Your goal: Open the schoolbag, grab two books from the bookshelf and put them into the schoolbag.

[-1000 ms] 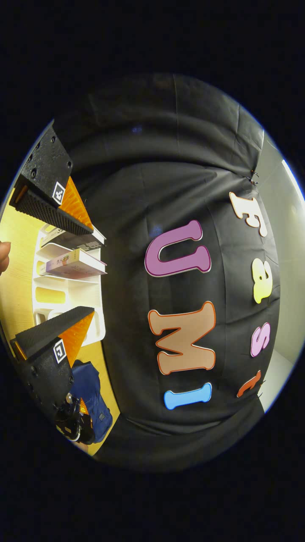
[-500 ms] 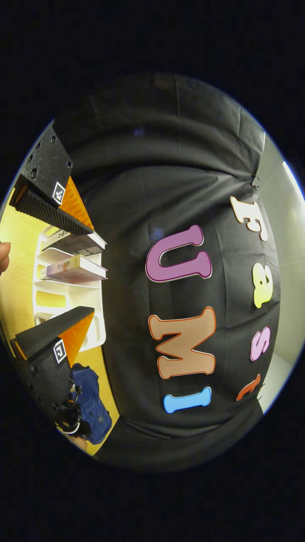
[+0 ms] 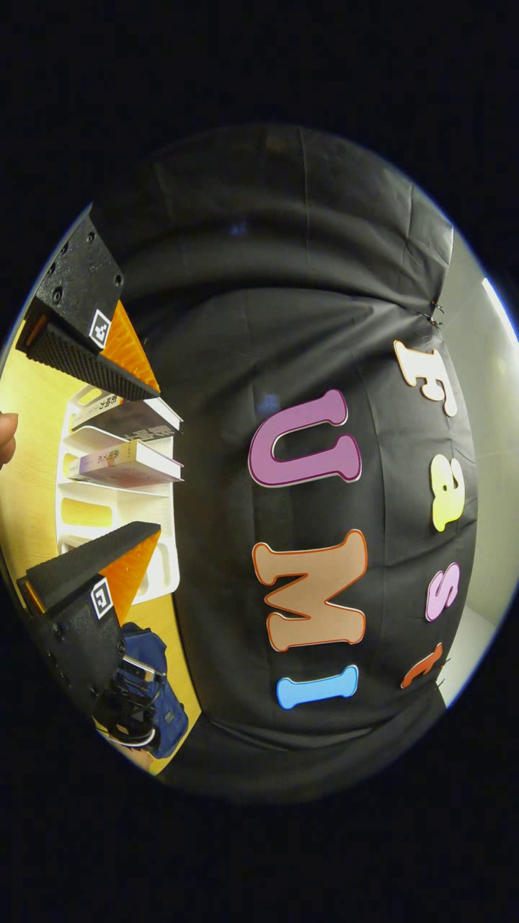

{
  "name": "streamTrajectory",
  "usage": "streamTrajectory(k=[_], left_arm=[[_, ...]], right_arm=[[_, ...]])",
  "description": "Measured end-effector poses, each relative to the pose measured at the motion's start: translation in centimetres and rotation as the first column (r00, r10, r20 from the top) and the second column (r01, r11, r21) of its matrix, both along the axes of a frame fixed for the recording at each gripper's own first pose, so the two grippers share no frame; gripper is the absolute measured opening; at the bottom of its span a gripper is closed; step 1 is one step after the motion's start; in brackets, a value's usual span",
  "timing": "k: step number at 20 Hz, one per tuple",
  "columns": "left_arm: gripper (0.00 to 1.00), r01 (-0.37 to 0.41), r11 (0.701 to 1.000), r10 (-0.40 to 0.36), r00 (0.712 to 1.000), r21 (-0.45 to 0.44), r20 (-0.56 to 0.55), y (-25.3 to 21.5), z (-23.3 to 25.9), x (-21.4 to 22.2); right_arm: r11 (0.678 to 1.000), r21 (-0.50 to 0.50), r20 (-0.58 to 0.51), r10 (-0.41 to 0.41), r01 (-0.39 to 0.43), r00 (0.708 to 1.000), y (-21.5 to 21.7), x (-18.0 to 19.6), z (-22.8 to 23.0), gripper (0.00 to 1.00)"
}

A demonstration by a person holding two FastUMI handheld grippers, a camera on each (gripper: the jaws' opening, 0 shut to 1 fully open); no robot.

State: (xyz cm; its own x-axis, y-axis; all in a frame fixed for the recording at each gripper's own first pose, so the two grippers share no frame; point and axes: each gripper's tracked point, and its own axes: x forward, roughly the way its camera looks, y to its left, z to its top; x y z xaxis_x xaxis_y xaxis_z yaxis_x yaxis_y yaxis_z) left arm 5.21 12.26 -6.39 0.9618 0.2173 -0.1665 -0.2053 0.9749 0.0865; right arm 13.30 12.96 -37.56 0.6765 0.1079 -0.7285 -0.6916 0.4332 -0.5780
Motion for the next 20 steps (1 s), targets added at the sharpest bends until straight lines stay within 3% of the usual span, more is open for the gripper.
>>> streamTrajectory(k=[5,6,12,16,20], left_arm=[[0.98,0.020,1.000,-0.020,1.000,0.005,-0.003,-0.6,0.1,1.0],[0.99,0.027,1.000,-0.027,1.000,0.005,-0.009,-0.7,0.1,1.4],[0.99,0.058,0.998,-0.057,0.998,0.002,-0.041,-1.4,-0.3,3.3],[0.99,0.065,0.998,-0.066,0.995,-0.010,-0.068,-1.2,-1.0,4.4],[0.99,0.064,0.998,-0.065,0.992,-0.015,-0.105,-0.6,-1.9,5.1]], right_arm=[[0.988,0.139,-0.042,-0.063,0.069,0.997,-0.2,0.4,2.2,0.00],[0.980,0.178,-0.048,-0.081,0.089,0.996,-0.3,0.4,2.9,0.03],[0.888,0.402,-0.090,-0.206,0.225,0.974,-1.7,1.9,7.6,0.00],[0.776,0.536,-0.151,-0.300,0.333,0.942,-3.4,3.1,10.0,0.03],[0.598,0.656,-0.258,-0.395,0.460,0.882,-5.7,4.3,11.7,0.00]])
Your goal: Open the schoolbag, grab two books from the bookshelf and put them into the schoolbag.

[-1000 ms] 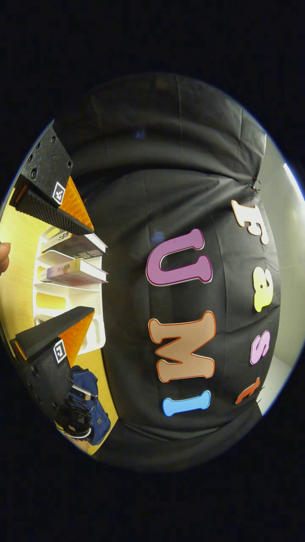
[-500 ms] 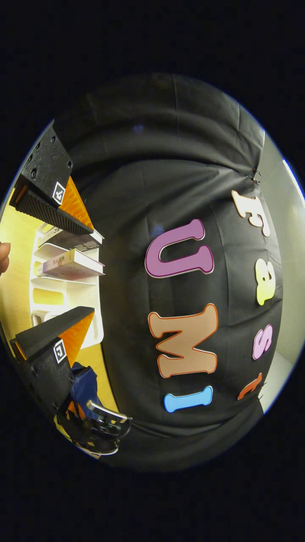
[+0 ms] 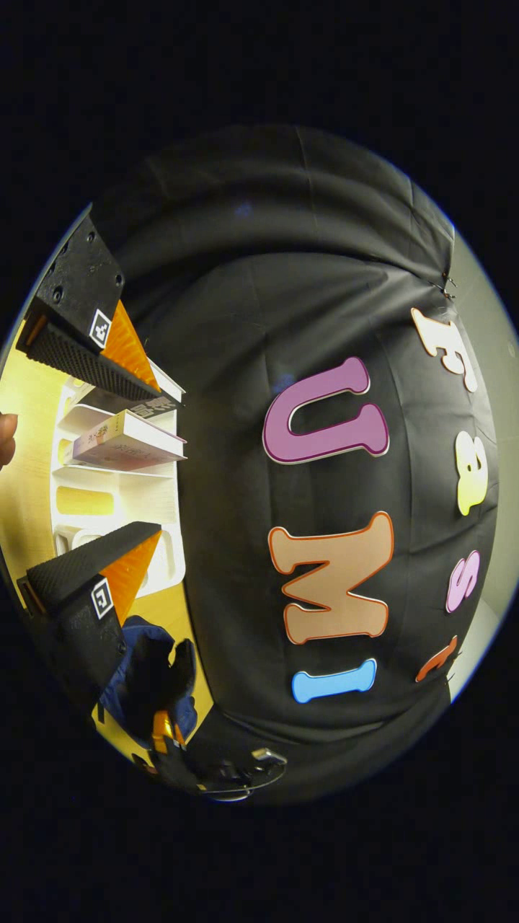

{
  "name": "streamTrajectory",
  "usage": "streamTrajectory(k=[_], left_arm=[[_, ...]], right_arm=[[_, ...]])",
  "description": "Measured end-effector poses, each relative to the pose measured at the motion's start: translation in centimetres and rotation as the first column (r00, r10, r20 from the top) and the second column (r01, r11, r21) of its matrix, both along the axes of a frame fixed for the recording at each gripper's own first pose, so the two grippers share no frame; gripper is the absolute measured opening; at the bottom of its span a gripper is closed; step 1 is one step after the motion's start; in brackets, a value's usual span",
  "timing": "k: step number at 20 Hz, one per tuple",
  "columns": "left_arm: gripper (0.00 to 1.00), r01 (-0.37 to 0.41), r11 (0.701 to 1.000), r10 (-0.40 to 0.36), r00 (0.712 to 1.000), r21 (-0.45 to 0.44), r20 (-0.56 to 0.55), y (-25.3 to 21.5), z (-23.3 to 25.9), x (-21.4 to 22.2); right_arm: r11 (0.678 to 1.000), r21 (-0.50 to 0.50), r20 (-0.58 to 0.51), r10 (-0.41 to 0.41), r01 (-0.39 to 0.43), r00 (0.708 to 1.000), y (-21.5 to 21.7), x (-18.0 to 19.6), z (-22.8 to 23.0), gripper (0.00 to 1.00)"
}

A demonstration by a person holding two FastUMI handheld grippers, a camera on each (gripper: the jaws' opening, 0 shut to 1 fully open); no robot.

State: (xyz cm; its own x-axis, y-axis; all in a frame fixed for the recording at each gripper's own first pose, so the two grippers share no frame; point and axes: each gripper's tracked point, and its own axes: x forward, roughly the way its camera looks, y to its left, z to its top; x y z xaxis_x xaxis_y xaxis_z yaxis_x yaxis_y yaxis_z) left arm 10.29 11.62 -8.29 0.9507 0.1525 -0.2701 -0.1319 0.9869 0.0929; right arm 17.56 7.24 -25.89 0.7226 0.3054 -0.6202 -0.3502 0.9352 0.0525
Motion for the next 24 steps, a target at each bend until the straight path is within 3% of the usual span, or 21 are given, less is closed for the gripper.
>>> streamTrajectory(k=[1,2,7,10,13,19,21,24], left_arm=[[0.99,0.000,1.000,0.000,1.000,0.001,-0.002,0.2,0.1,0.3],[0.99,-0.001,1.000,0.001,1.000,0.002,-0.004,0.3,0.2,0.6],[0.99,0.015,1.000,-0.015,1.000,0.001,-0.026,0.7,-0.3,1.1],[0.99,0.034,0.999,-0.034,0.998,-0.001,-0.051,1.1,-0.4,2.3],[0.99,0.111,0.993,-0.117,0.983,-0.050,-0.144,0.6,-1.8,3.9],[0.96,0.134,0.990,-0.143,0.925,-0.049,-0.353,3.2,-4.7,8.1],[0.97,0.160,0.985,-0.169,0.885,-0.056,-0.433,3.8,-6.5,8.3],[0.97,0.173,0.982,-0.188,0.803,-0.080,-0.566,4.6,-9.8,9.0]], right_arm=[[0.999,0.044,-0.007,-0.033,0.033,0.999,-0.6,0.4,0.4,0.07],[0.994,0.083,-0.010,-0.065,0.066,0.998,-1.2,0.5,0.8,0.00],[0.959,0.222,-0.042,-0.170,0.176,0.984,-3.3,1.0,2.3,0.03],[0.917,0.313,-0.075,-0.235,0.246,0.969,-4.3,1.3,2.2,0.03],[0.857,0.395,-0.132,-0.302,0.329,0.944,-5.6,1.6,2.2,0.03],[0.836,0.416,-0.135,-0.331,0.356,0.934,-6.5,1.1,3.1,0.01],[0.831,0.424,-0.131,-0.337,0.360,0.932,-6.7,1.1,3.2,0.01],[0.836,0.415,-0.119,-0.342,0.360,0.932,-6.9,0.8,3.2,0.03]])
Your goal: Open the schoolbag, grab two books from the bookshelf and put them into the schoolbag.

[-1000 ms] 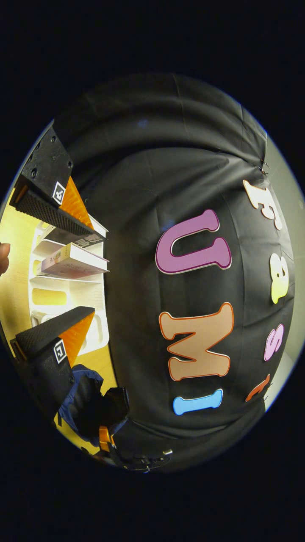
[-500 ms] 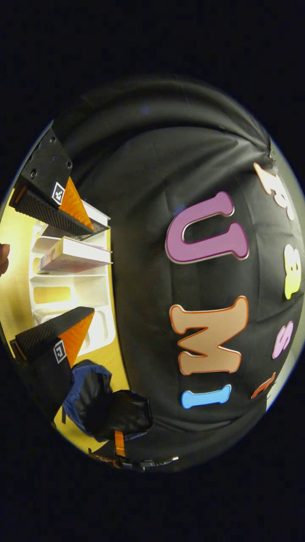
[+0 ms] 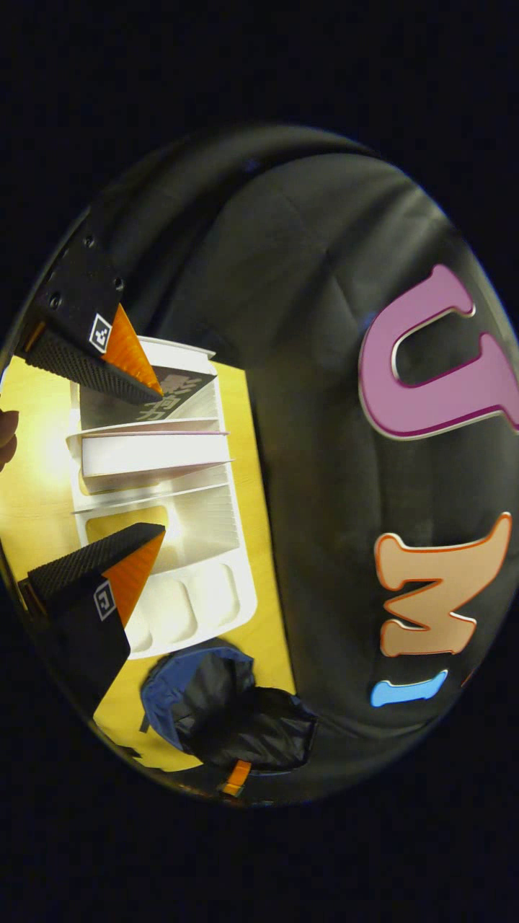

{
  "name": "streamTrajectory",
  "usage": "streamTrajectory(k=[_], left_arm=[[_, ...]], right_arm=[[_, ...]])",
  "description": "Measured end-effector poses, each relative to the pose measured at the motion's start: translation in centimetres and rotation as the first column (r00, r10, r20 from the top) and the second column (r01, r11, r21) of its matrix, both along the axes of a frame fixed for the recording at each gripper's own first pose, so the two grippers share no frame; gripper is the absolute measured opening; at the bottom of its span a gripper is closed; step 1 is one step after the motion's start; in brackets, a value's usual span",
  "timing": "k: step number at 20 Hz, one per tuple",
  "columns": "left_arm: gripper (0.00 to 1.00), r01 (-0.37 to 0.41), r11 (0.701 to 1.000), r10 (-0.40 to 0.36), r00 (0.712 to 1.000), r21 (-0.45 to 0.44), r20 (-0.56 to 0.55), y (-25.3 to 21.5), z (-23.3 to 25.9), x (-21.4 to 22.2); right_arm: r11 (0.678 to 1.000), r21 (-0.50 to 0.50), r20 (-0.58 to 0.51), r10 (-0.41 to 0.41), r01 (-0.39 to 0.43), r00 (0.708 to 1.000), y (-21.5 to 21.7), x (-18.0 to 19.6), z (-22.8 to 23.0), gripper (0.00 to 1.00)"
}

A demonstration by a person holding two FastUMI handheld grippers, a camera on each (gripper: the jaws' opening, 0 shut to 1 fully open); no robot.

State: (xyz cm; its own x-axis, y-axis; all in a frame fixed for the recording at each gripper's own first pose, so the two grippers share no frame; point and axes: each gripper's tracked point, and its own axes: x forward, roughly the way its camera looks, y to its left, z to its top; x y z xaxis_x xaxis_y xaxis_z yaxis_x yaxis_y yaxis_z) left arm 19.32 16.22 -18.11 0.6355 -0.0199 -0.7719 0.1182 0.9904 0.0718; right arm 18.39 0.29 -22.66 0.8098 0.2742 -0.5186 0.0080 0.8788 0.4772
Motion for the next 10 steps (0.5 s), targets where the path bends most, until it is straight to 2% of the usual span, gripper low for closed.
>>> streamTrajectory(k=[6,8,10], left_arm=[[0.97,0.006,1.000,-0.002,0.984,0.026,-0.179,1.7,-1.9,1.4],[0.97,0.007,1.000,0.000,0.970,0.028,-0.242,2.0,-2.7,1.2],[0.96,0.014,0.999,-0.004,0.951,0.029,-0.308,2.0,-3.7,1.1]], right_arm=[[1.000,-0.004,-0.002,-0.014,0.014,1.000,-0.3,0.0,-0.1,0.01],[1.000,-0.005,-0.003,-0.015,0.015,1.000,-0.1,0.1,-0.2,0.03],[1.000,-0.003,-0.002,-0.021,0.021,1.000,-0.2,0.1,-0.1,0.01]])
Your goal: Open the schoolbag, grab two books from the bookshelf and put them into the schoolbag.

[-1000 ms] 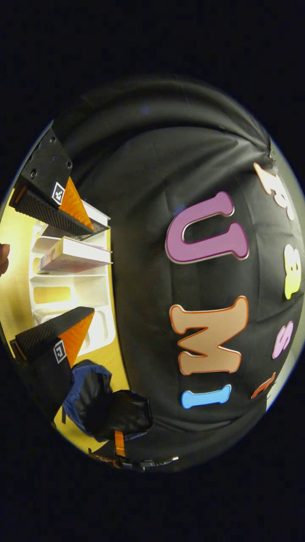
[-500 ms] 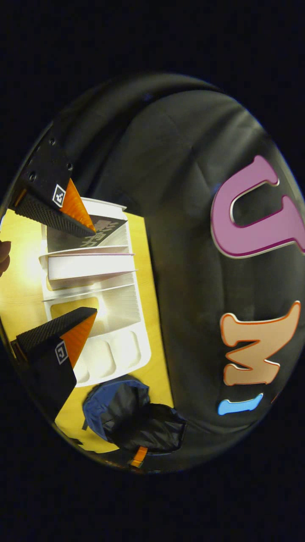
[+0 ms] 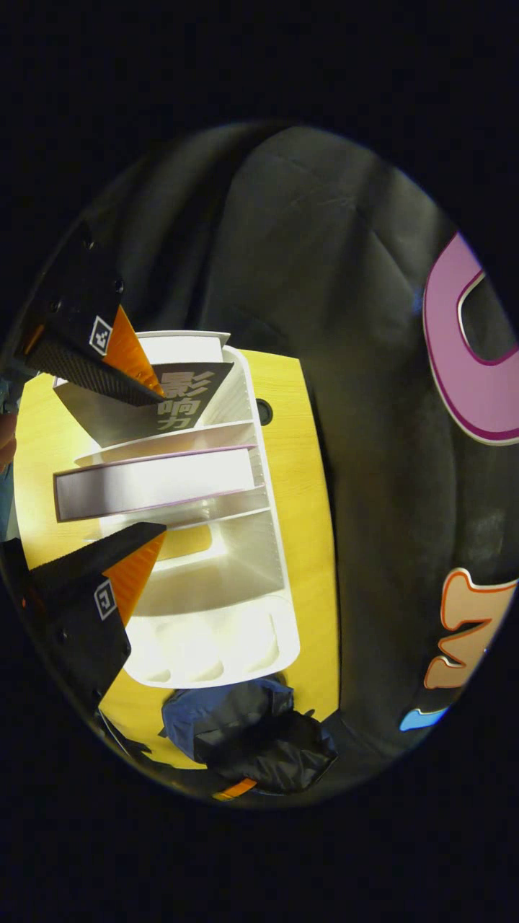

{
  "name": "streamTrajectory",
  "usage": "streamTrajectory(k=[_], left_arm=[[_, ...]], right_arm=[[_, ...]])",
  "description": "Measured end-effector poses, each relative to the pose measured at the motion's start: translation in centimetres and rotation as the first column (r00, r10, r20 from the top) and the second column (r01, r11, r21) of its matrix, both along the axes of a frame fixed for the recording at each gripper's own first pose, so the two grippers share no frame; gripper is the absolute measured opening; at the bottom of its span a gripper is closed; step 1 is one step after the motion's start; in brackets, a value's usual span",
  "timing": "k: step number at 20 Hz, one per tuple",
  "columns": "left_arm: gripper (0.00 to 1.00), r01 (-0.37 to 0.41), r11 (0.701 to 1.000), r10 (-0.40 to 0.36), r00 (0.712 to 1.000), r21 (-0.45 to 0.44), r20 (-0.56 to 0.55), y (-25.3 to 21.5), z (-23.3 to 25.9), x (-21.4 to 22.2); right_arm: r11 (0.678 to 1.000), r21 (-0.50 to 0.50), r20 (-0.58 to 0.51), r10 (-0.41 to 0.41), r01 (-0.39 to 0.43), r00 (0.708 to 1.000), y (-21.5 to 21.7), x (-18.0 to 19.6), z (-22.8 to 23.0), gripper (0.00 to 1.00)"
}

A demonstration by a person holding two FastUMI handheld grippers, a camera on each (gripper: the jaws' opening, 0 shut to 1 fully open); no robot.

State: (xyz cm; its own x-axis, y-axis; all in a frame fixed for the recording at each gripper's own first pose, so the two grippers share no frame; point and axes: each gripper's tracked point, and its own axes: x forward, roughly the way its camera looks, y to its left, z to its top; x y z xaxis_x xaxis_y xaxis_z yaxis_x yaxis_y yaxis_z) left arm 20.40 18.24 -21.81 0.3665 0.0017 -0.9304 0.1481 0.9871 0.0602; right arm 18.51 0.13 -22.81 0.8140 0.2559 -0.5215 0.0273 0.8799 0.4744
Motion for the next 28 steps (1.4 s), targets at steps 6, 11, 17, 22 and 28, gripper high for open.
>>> streamTrajectory(k=[6,11,17,22,28], left_arm=[[0.91,0.007,0.999,-0.014,0.986,-0.048,-0.164,-1.5,-2.2,-1.3],[0.71,-0.003,0.999,-0.010,0.969,-0.055,-0.245,-1.8,-3.4,-2.2],[0.36,0.004,0.997,-0.025,0.955,-0.073,-0.296,-2.4,-3.2,-2.9],[0.34,0.032,0.995,-0.055,0.966,-0.092,-0.254,-2.2,-1.9,-2.7],[0.34,0.024,0.994,-0.041,0.987,-0.109,-0.154,-1.5,1.1,-2.4]], right_arm=[[1.000,-0.001,-0.005,-0.007,0.007,1.000,-0.1,0.0,-0.1,0.03],[1.000,0.000,-0.007,-0.016,0.016,1.000,-0.2,-0.1,-0.1,0.03],[1.000,-0.005,-0.014,-0.013,0.012,1.000,-0.1,0.0,0.0,0.01],[1.000,-0.006,-0.021,-0.008,0.008,1.000,0.0,0.1,-0.1,0.01],[1.000,0.004,-0.025,-0.011,0.011,1.000,-0.2,0.2,-0.2,0.01]])
